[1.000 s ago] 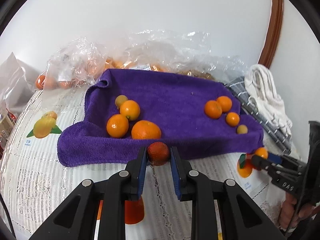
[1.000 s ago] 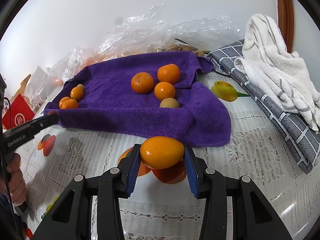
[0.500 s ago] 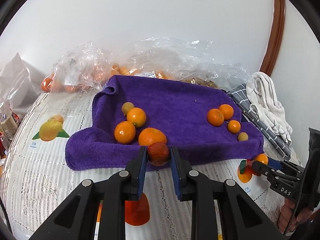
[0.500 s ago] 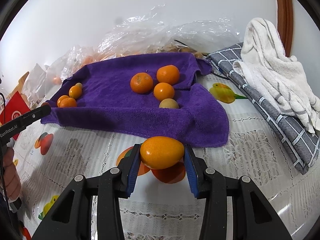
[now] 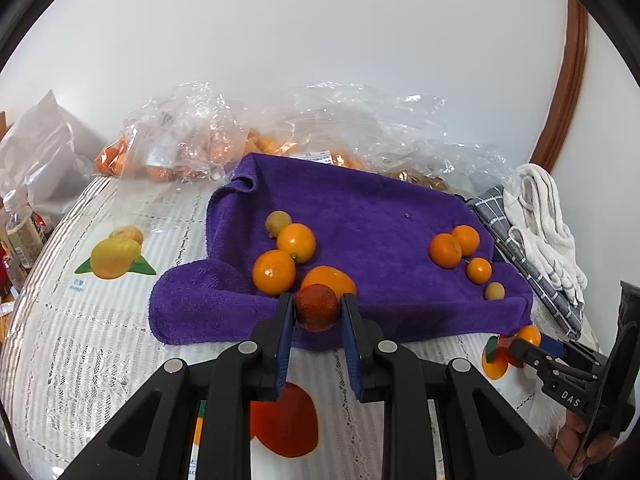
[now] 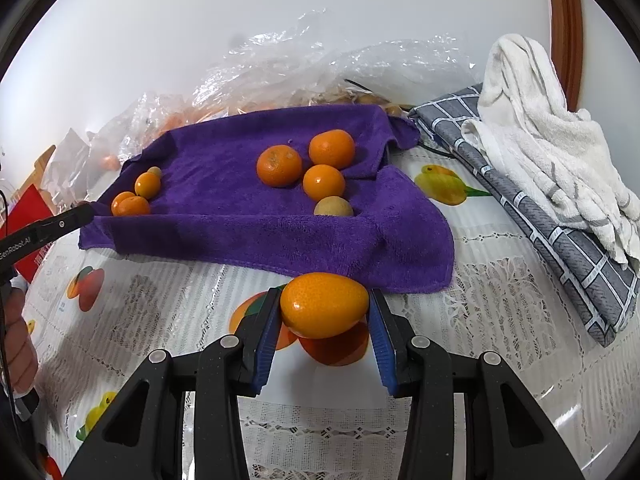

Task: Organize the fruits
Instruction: 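Carry the oval fruit in the right gripper while the left gripper carries the red fruit over the towel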

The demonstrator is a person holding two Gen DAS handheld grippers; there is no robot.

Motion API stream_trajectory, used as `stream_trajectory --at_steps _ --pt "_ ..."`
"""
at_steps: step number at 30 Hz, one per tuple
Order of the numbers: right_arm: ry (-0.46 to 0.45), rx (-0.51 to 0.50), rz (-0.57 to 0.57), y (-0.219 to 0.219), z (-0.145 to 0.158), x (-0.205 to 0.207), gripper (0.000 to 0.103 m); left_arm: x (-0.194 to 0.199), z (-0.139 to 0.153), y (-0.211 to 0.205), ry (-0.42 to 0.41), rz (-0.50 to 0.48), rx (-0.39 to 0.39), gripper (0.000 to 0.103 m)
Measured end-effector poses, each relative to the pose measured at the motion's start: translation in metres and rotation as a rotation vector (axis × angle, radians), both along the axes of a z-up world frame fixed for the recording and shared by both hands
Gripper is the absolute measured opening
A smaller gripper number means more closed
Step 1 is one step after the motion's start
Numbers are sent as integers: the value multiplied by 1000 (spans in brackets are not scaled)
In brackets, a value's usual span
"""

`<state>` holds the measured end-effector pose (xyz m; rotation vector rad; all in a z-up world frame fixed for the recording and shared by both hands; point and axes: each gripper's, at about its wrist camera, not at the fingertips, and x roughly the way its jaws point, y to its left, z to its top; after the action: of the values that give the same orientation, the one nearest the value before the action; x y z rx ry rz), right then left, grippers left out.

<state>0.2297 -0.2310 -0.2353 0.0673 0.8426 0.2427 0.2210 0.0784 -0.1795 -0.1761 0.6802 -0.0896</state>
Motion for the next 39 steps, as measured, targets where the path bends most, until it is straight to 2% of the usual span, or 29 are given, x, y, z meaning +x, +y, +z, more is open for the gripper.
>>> stream_trajectory --at_steps 12,39 --pt "-5 -8 5 2 1 -1 42 1 0 1 -5 9 24 22" --pt "-39 -3 -4 2 5 -7 42 -4 7 18 -42 40 -30 22"
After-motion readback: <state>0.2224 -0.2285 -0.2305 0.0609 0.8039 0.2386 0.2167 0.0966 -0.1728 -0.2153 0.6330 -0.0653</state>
